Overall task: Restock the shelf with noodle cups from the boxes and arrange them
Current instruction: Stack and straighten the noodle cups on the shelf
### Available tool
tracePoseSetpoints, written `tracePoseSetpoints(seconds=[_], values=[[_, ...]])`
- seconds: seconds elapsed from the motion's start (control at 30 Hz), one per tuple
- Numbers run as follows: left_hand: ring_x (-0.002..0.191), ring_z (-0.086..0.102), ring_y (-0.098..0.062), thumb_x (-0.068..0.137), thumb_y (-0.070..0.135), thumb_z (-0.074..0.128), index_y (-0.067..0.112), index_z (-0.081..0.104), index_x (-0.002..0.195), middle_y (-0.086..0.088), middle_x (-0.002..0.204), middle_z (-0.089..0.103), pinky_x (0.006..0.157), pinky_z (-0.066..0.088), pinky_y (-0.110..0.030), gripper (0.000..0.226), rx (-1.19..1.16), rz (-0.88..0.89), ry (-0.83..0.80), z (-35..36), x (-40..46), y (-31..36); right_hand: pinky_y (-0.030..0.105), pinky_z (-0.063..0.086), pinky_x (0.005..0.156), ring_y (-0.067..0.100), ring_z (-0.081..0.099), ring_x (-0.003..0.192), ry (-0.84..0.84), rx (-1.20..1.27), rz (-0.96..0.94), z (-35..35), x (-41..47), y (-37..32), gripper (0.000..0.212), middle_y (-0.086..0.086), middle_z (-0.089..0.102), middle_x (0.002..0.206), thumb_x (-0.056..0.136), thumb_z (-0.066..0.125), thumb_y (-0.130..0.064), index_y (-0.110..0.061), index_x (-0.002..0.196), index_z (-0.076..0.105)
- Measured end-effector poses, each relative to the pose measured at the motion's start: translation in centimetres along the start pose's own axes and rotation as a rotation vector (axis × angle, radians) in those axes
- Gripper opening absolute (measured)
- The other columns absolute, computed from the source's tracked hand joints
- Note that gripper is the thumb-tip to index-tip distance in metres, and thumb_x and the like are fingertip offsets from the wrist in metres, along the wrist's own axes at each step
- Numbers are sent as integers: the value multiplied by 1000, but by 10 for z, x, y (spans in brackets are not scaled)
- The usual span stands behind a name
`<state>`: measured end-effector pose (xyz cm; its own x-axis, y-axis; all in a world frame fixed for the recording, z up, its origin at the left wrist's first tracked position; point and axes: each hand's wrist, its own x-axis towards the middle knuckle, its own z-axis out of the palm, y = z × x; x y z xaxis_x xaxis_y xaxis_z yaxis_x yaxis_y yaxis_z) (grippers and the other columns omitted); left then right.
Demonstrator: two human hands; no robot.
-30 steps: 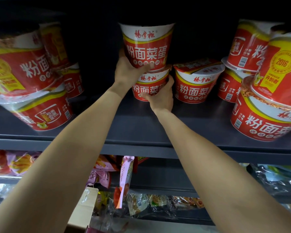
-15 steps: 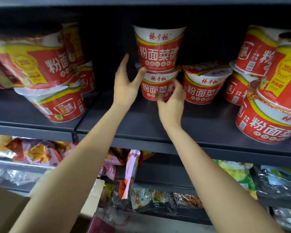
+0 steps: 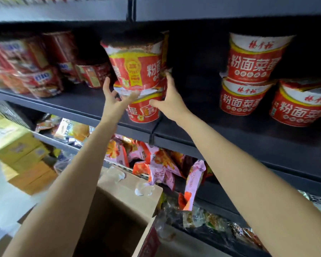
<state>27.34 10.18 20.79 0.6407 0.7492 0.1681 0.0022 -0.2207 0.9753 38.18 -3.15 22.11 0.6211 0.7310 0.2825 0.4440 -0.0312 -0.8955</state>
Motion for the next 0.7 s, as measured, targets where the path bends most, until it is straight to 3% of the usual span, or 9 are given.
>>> tracePoseSetpoints(seconds=[0.17, 0.33, 0.43, 0.57, 0.63, 0.7], values=[[126, 48, -16, 82, 44, 70, 29, 15, 152, 3, 139, 48, 105, 39, -37, 90, 68, -6, -3, 0, -2, -5, 50, 36, 109, 23, 36, 137, 46, -91, 35, 1, 2, 10, 100, 5, 32, 150, 75, 77, -12, -24, 152, 14], [102, 57, 0, 80, 44, 72, 32, 38, 142, 8, 129, 50, 74, 45, -10, 71, 121, 99, -90, 22, -34, 7, 37, 37, 107, 16, 37, 135, 148, -63, 16, -35, -38, 17, 97, 2, 33, 149, 72, 83, -21, -23, 149, 24], [108, 60, -10, 72, 48, 78, 32, 44, 133, 1, 128, 52, 79, 47, -17, 71, 103, 116, -159, 43, -46, 11, 35, 40, 106, 10, 40, 130, 206, -37, 32, -59, -64, 18, 91, -1, 40, 147, 75, 81, -21, -24, 148, 27], [105, 61, -10, 58, 63, 77, 36, 42, 126, -2, 125, 53, 84, 53, -26, 81, 89, 130, -215, 79, -65, 15, 33, 40, 107, 7, 42, 130, 244, -30, 33, -92, -92, 24, 83, -5, 45, 144, 79, 77, -20, -25, 147, 30], [101, 62, -7, 68, 58, 75, 35, 38, 131, 1, 122, 54, 82, 53, -24, 77, 71, 144, -216, 93, -73, 17, 32, 38, 108, 7, 40, 130, 339, -110, 17, -104, -105, 25, 71, -5, 44, 143, 84, 72, -17, -22, 144, 35], [100, 64, -10, 82, 51, 66, 29, 33, 138, -2, 125, 55, 86, 52, -27, 68, -4, 120, -193, 100, -76, 15, 39, 38, 110, 13, 38, 131, 473, -207, -8, -111, -116, 27, 57, -1, 43, 139, 88, 65, -12, -18, 139, 41]])
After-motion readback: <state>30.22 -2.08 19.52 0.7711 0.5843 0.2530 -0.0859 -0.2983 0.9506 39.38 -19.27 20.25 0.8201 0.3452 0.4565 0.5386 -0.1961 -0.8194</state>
